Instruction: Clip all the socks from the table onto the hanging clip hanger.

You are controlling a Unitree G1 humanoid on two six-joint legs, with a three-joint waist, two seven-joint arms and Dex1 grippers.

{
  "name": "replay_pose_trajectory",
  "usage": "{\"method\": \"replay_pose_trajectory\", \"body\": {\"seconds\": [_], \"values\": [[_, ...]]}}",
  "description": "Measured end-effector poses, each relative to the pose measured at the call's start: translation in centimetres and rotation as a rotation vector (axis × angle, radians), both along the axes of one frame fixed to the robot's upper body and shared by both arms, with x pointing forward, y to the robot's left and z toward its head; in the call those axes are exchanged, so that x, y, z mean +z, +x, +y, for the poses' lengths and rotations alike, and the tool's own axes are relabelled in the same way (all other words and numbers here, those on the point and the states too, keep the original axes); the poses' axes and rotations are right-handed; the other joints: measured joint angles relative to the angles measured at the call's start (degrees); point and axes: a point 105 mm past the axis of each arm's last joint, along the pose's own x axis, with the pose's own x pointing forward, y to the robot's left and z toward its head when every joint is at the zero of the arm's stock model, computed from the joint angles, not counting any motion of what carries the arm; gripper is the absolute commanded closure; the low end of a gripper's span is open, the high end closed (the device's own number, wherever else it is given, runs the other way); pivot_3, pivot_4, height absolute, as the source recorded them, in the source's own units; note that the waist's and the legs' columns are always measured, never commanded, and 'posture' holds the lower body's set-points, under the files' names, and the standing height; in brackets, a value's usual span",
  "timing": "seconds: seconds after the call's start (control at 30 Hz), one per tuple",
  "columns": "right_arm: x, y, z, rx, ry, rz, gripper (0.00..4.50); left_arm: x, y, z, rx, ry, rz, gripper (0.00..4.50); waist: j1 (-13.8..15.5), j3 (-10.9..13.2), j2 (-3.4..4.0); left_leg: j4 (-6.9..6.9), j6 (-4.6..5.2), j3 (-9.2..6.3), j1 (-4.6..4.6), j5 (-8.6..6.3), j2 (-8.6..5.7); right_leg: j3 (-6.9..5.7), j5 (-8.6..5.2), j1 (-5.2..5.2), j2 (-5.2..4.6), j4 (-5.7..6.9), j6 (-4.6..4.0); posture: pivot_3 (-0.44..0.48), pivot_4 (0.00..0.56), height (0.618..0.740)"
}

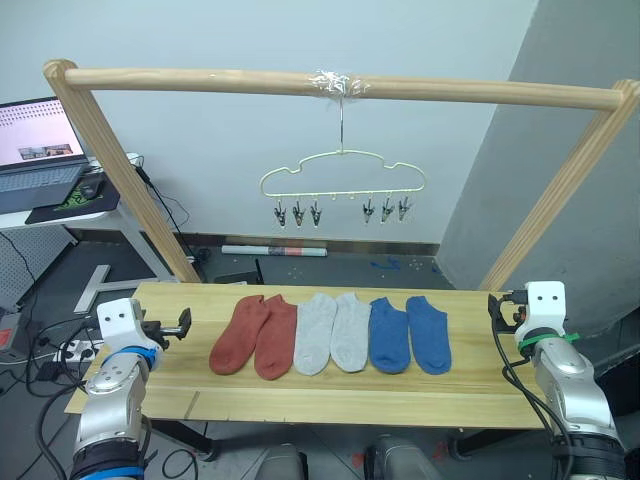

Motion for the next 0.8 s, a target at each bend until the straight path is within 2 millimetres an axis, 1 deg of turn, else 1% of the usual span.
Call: {"method": "replay_pose_trajectory", "body": {"seconds": [0.03,0.23,0.33,0.43,0.5,0.57,0.63,0.73,0.8], "values": [[0.0,0.0,0.0,0.0,0.0,0.0,0.0,0.0,0.0,0.0,0.0,0.0,0.0,0.05,0.0,0.0,0.0,0.0,0.0,0.0,0.0,0.0,0.0,0.0,0.0,0.0,0.0,0.0,0.0,-0.003,0.091,0.74],[0.4,-0.1,-0.7,-0.01,-0.016,-0.001,0.0,0.4,0.5,-0.2,-0.004,0.019,-0.011,0.05,0.0,0.1,-0.01,0.0,0.0,0.02,-0.01,0.0,0.01,0.02,0.0,0.0,-0.01,-0.02,0.0,0.006,0.09,0.74],[0.4,0.0,-0.7,-0.007,-0.015,-0.002,0.0,0.6,0.6,-0.6,-0.022,0.039,-0.014,0.05,0.0,0.1,-0.01,0.0,0.0,0.01,-0.01,0.0,0.01,0.01,0.0,0.0,-0.01,-0.02,0.0,0.004,0.091,0.74],[1.0,0.5,-0.2,0.011,-0.015,-0.021,0.0,2.2,0.9,-2.2,-0.115,0.065,-0.074,0.05,-0.1,0.2,0.02,0.0,0.0,0.02,0.0,0.0,0.05,0.05,0.0,0.0,-0.01,0.0,0.0,-0.012,0.107,0.74],[1.6,0.9,0.4,0.045,-0.017,-0.042,0.0,4.1,1.1,-3.8,-0.195,0.046,-0.146,0.05,-0.1,0.3,0.01,0.01,0.0,0.02,0.0,0.0,0.08,0.06,-0.02,0.0,-0.02,0.0,-0.04,-0.011,0.112,0.74],[2.5,1.4,1.5,0.115,-0.015,-0.061,0.0,6.0,1.1,-5.1,-0.261,0.036,-0.214,0.05,-0.2,0.5,0.04,0.0,0.0,0.05,0.01,0.0,0.07,0.09,-0.02,0.0,-0.02,0.0,-0.03,-0.008,0.117,0.74],[3.7,2.0,3.1,0.209,0.012,-0.1,0.0,7.7,1.2,-6.6,-0.332,0.048,-0.266,0.05,-0.2,0.8,0.03,0.01,0.0,0.07,0.02,0.0,0.06,0.1,-0.02,0.0,-0.01,0.0,-0.03,0.001,0.12,0.74],[6.2,3.0,6.3,0.37,0.024,-0.183,0.0,9.0,1.4,-8.6,-0.41,0.055,-0.297,0.05,-0.2,1.2,0.03,0.01,0.0,0.04,0.02,0.0,0.04,0.07,-0.01,0.0,0.03,0.0,-0.02,-0.005,0.13,0.74],[7.6,3.4,9.3,0.511,0.03,-0.228,0.0,9.7,1.9,-10.4,-0.464,0.052,-0.312,0.05,-0.2,1.6,-0.01,0.02,0.0,-0.02,-0.01,0.0,0.02,0.02,0.0,0.01,0.17,0.0,0.0,-0.007,0.133,0.74]]}}
